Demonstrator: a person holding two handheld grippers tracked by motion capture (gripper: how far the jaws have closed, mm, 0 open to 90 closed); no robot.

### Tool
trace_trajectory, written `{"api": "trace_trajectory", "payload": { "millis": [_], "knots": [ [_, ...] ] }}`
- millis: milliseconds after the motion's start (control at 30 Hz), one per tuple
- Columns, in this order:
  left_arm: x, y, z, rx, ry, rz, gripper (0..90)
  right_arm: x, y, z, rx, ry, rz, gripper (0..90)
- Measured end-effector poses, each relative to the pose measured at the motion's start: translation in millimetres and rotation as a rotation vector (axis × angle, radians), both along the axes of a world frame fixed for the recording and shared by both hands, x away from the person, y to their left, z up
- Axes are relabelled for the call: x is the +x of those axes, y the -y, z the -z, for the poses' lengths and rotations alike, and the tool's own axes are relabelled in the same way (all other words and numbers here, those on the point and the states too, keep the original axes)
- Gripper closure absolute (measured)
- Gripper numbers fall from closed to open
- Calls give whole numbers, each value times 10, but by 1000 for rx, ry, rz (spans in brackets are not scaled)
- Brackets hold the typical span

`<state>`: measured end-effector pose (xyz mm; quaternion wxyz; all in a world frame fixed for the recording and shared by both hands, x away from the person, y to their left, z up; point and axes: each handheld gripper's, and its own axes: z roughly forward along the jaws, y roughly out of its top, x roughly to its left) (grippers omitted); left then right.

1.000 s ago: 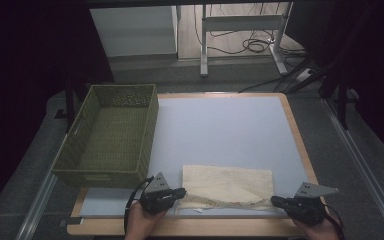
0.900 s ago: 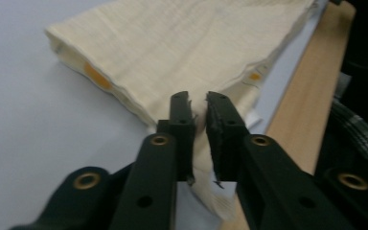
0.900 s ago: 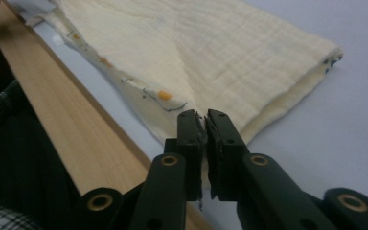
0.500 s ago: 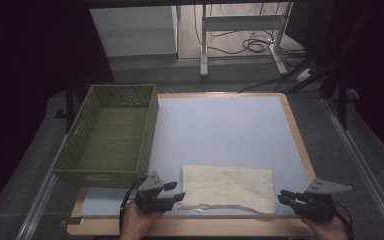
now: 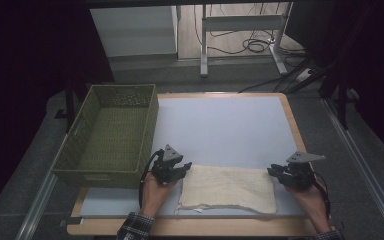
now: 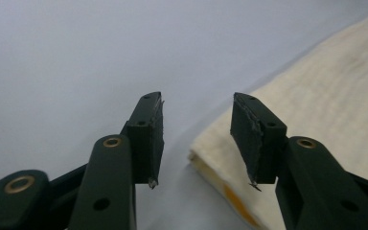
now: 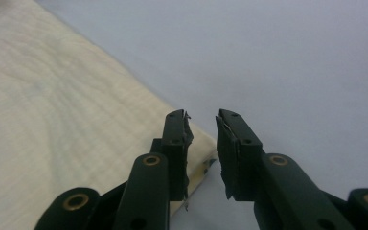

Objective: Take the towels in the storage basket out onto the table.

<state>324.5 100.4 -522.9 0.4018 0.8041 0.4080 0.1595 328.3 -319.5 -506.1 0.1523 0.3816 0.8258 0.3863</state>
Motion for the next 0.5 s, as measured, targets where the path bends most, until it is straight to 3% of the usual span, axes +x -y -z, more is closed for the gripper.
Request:
{"api": "trace_trajectory", "payload": {
  "millis": [67, 200, 233, 333, 400, 433, 500],
  "knots": [
    [41, 8, 61, 7, -17, 1, 528, 22, 2, 55, 1, -18, 5, 668],
    [82, 57, 166, 66, -34, 5, 500, 4, -29, 138, -29, -26, 0, 663],
    [86, 60, 187, 54, -38, 8, 501, 3, -35, 157, -34, -28, -1, 670],
    [77, 52, 191, 22, -54, 35, 611, 4, -38, 157, -12, -44, -15, 843],
    [66, 51, 178, 13, -71, 61, 771, 21, -70, 142, -35, -40, -24, 863],
    [51, 57, 169, 20, -66, 67, 811, 33, -80, 131, -45, -37, -24, 865],
    [-2, 48, 137, 18, -16, 80, 849, 82, -97, 92, -63, -28, -21, 865]
  ]
}}
